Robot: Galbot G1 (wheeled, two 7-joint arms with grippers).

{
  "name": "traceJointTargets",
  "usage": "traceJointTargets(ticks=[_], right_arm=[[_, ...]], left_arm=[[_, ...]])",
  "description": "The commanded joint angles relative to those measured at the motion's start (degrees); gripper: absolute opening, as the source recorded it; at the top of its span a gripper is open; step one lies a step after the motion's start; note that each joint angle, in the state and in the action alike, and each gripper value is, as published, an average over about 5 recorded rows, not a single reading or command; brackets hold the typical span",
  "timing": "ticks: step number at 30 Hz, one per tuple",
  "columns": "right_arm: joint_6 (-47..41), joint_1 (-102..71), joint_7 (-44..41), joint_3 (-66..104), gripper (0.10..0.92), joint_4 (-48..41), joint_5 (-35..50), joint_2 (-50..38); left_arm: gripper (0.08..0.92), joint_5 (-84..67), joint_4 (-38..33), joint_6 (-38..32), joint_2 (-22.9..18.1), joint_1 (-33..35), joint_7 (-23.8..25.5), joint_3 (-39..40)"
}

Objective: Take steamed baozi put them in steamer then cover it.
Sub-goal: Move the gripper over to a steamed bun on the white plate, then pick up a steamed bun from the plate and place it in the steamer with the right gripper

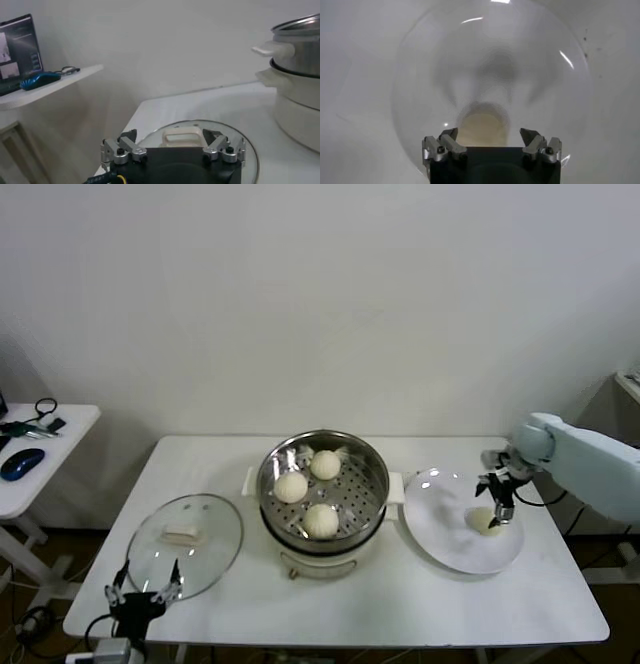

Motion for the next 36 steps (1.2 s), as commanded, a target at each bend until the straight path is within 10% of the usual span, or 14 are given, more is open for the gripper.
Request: traceJointTargets(ticks=[1, 22, 36], right_arm=[[0.27, -4.37, 0.01, 3.46, 0.823, -4.12, -3.32, 1.98], [0.01, 0.0, 0.2, 1.97, 0.692, 0.9, -1.61, -1.45], [-9.4, 44.79, 0.68, -26.6, 0.696, 31.75, 26.85, 2.09]], left_arm=[[0.823, 0.05, -0.03, 0.01, -0.02, 0.03, 0.01, 0.0], [0.823, 0.05, -0.37, -0.21, -0.11, 0.21, -0.2, 0.18], [0.823, 0.2, 0.22, -0.29, 0.17, -1.0, -0.14, 1.13]])
